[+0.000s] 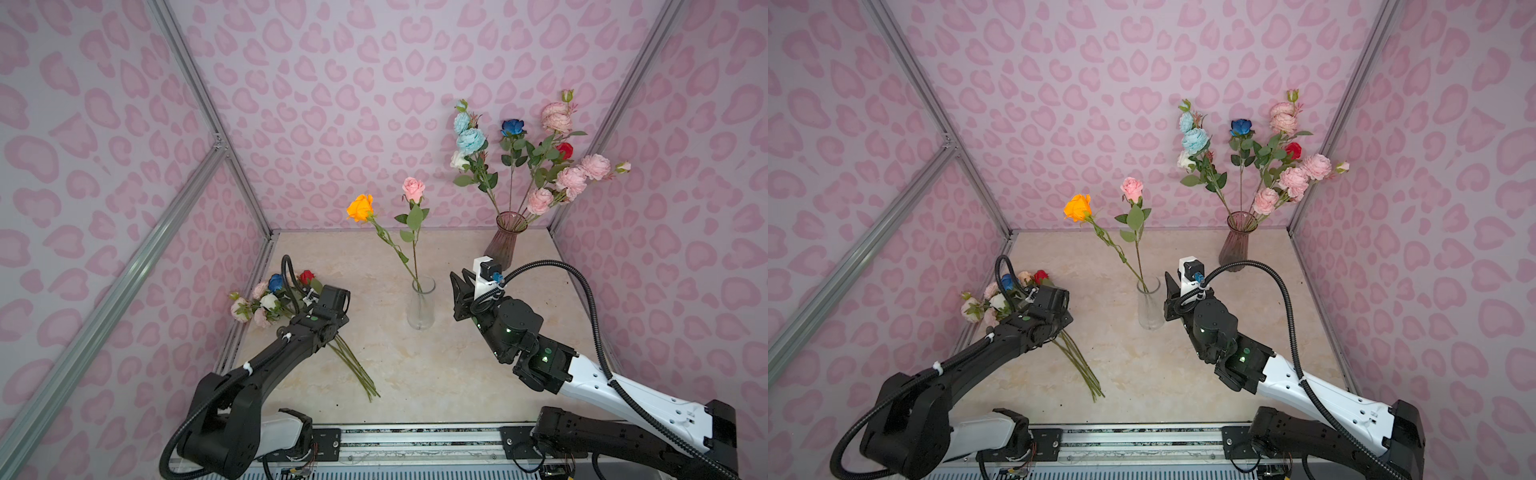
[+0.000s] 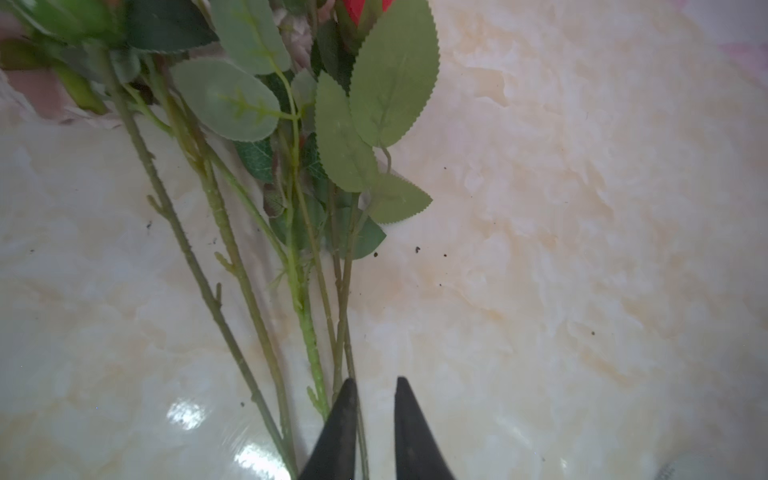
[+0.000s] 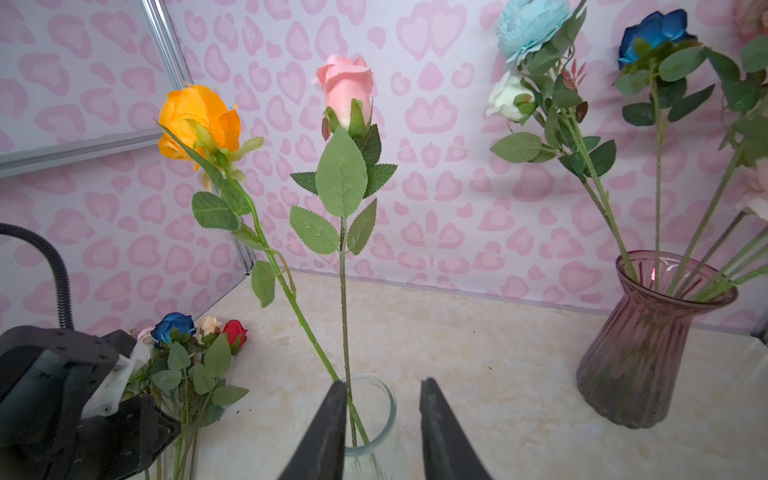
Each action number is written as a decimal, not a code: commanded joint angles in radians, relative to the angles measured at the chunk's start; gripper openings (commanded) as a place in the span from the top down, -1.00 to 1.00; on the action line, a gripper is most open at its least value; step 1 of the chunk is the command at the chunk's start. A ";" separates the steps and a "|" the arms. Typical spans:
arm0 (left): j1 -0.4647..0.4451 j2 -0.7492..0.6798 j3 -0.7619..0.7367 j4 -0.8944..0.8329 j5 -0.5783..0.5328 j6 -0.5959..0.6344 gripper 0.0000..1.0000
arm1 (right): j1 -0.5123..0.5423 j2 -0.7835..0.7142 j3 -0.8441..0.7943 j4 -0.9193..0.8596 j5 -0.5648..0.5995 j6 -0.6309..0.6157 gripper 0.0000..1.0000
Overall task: Arrange the flowers into the vase
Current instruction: 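Open the right gripper and withdraw while the left gripper grasps the red rose, then lift the red rose upright toward the right gripper with the left gripper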
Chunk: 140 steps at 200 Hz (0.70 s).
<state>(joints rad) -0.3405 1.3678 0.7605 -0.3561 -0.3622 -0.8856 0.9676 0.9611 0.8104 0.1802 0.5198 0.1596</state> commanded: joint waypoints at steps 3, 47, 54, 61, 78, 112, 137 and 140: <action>0.018 0.111 0.057 -0.056 -0.027 -0.003 0.61 | 0.002 -0.043 -0.031 -0.024 0.022 0.034 0.37; 0.020 0.216 0.123 -0.077 -0.098 0.028 0.54 | -0.001 -0.101 -0.058 -0.051 0.042 0.021 0.34; 0.020 0.228 0.128 -0.085 -0.118 0.029 0.53 | 0.000 -0.109 -0.063 -0.053 0.041 0.018 0.34; 0.019 0.238 0.135 -0.096 -0.133 0.030 0.52 | -0.001 -0.118 -0.066 -0.057 0.043 0.015 0.33; 0.023 0.258 0.138 -0.098 -0.140 0.033 0.50 | 0.000 -0.141 -0.083 -0.061 0.054 0.012 0.32; 0.024 0.299 0.148 -0.072 -0.108 0.060 0.49 | -0.004 -0.166 -0.103 -0.067 0.063 0.019 0.27; 0.024 0.327 0.160 -0.062 -0.076 0.072 0.60 | -0.004 -0.170 -0.111 -0.061 0.061 0.023 0.27; 0.024 0.326 0.158 -0.058 -0.073 0.073 0.62 | -0.004 -0.168 -0.111 -0.061 0.061 0.024 0.26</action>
<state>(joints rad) -0.3161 1.6814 0.9092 -0.4236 -0.4522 -0.8322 0.9619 0.7937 0.7082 0.1207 0.5674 0.1791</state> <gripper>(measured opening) 0.213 0.367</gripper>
